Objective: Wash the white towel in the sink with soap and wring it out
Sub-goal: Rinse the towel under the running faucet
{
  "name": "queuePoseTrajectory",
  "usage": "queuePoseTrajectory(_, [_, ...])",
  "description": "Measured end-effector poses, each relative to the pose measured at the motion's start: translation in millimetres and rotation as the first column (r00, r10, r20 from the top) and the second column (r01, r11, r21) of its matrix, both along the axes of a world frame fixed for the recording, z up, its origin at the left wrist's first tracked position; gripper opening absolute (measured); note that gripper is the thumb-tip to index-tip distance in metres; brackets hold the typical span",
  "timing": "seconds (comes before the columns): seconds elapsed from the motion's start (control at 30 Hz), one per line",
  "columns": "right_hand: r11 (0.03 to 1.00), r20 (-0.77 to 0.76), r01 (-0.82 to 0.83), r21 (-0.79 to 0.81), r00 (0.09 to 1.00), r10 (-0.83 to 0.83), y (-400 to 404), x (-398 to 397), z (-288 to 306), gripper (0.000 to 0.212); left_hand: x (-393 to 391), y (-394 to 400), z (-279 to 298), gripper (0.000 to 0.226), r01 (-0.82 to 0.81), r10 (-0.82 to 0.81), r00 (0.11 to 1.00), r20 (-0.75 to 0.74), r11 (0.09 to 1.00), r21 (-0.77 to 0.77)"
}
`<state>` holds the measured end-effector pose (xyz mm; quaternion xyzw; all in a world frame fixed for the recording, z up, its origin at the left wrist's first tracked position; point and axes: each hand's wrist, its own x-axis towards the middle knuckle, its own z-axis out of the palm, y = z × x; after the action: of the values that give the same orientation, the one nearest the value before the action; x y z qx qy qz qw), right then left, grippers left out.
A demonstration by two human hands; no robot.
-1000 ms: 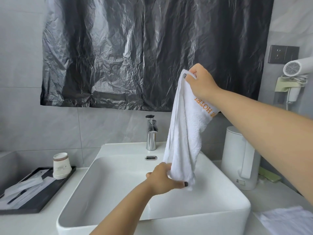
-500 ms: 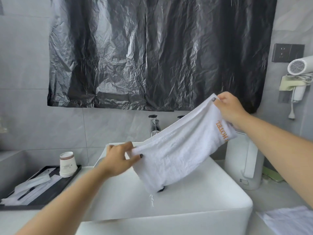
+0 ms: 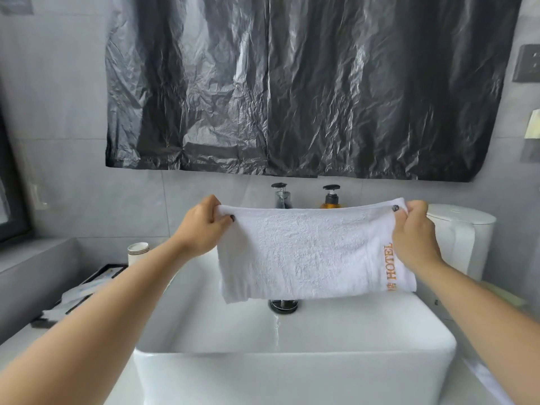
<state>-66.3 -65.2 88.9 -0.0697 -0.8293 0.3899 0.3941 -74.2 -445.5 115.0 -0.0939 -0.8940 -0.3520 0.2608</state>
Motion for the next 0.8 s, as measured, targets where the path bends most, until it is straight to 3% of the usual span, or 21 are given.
queuePoseTrajectory(0.07, [0.995, 0.039, 0.024, 0.098, 0.999, -0.028, -3.2, 4.1, 0.5, 0.019, -0.4, 3.6, -9.0, 0.022, 0.011, -0.044, 0.989, 0.139, 0.973, 0.23])
queuePoseTrajectory(0.13, [0.988, 0.067, 0.03, 0.149, 0.997, -0.04, -3.2, 5.8, 0.3, 0.018, 2.9, 7.9, -15.9, 0.026, 0.049, -0.19, 0.955, 0.229, 0.86, 0.508])
queuePoseTrajectory(0.2, [0.986, 0.083, 0.037, 0.165, 0.995, -0.051, -0.2, 6.3, -1.1, 0.017, 5.3, 13.0, -23.2, 0.033, 0.081, -0.333, 0.905, 0.265, 0.746, 0.661])
queuePoseTrajectory(0.37, [0.988, 0.107, 0.057, 0.14, 0.992, -0.073, 10.3, 7.0, -3.9, 0.017, 2.7, 19.5, -33.5, 0.045, 0.113, -0.368, 0.894, 0.254, 0.735, 0.669])
queuePoseTrajectory(0.43, [0.989, 0.123, 0.061, 0.134, 0.989, -0.077, 13.0, 6.6, -0.6, 0.018, 0.1, 16.7, -33.2, 0.044, 0.087, -0.394, 0.853, 0.342, 0.753, 0.652])
queuePoseTrajectory(0.53, [0.988, 0.146, 0.056, 0.142, 0.986, -0.077, 12.8, 5.0, 6.1, 0.019, 7.2, 16.8, -31.8, 0.072, 0.071, -0.49, 0.623, 0.609, 0.811, 0.58])
queuePoseTrajectory(0.6, [0.986, 0.17, 0.041, 0.161, 0.983, -0.069, 9.5, 3.1, 9.6, 0.02, 12.9, 21.5, -35.5, 0.068, 0.061, -0.514, 0.537, 0.669, 0.814, 0.577])
queuePoseTrajectory(0.8, [0.992, 0.23, 0.058, 0.108, 0.97, -0.081, 4.6, -1.3, 14.1, 0.021, 21.8, 39.0, -43.1, 0.041, -0.002, -0.507, 0.682, 0.528, 0.72, 0.694])
